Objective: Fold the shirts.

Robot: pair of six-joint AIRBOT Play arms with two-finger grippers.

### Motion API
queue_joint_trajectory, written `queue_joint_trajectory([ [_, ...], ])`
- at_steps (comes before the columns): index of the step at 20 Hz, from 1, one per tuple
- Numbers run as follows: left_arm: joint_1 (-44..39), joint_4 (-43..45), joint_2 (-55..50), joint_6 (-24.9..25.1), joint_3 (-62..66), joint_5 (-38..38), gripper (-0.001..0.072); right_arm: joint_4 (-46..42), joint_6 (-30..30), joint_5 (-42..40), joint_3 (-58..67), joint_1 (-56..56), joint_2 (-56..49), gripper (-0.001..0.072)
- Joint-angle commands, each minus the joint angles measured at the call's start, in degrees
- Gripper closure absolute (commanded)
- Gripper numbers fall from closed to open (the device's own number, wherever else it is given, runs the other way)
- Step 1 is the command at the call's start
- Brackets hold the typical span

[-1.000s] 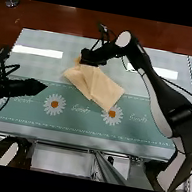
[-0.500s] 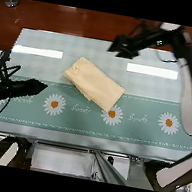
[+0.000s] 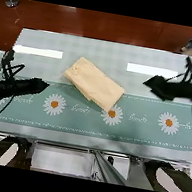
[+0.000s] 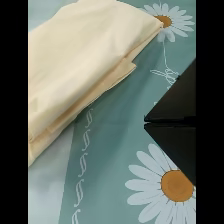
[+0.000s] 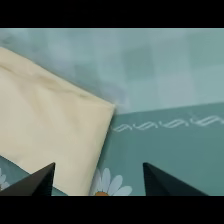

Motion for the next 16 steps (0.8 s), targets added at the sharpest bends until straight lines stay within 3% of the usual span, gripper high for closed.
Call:
queue_joint_trajectory([
  [1, -3.8, 0.0, -2.9, -0.1, 0.0, 1.0, 0.0671, 13.4, -3.4, -15.0, -17.6, 5.8, 1.0, 0.0079],
  [10, -9.3, -4.5, -5.6, -0.2, 0.0, 4.2, 0.0671, 24.3, -8.3, -8.2, -0.1, 19.5, -25.5, 0.008],
  [11, -9.3, -4.4, -5.6, -0.2, 0.0, 4.2, 0.0671, 24.8, -8.3, -6.8, 2.6, 20.5, -27.5, 0.0112],
  [12, -9.3, -4.4, -5.6, -0.1, 0.0, 4.2, 0.0671, 24.6, -8.5, -5.0, 6.1, 21.4, -29.5, 0.0285],
  [13, -9.3, -4.4, -5.6, -0.1, 0.0, 4.2, 0.0671, 24.7, -11.1, -2.6, 10.0, 21.7, -30.8, 0.0652],
  [14, -9.3, -4.4, -5.6, -0.1, 0.0, 4.2, 0.0671, 24.5, -13.6, -0.7, 14.0, 21.7, -31.3, 0.0695],
  [16, -9.3, -4.3, -5.6, -0.1, 0.0, 4.2, 0.0671, 20.3, -12.5, 2.6, 24.3, 21.5, -31.1, 0.0695],
])
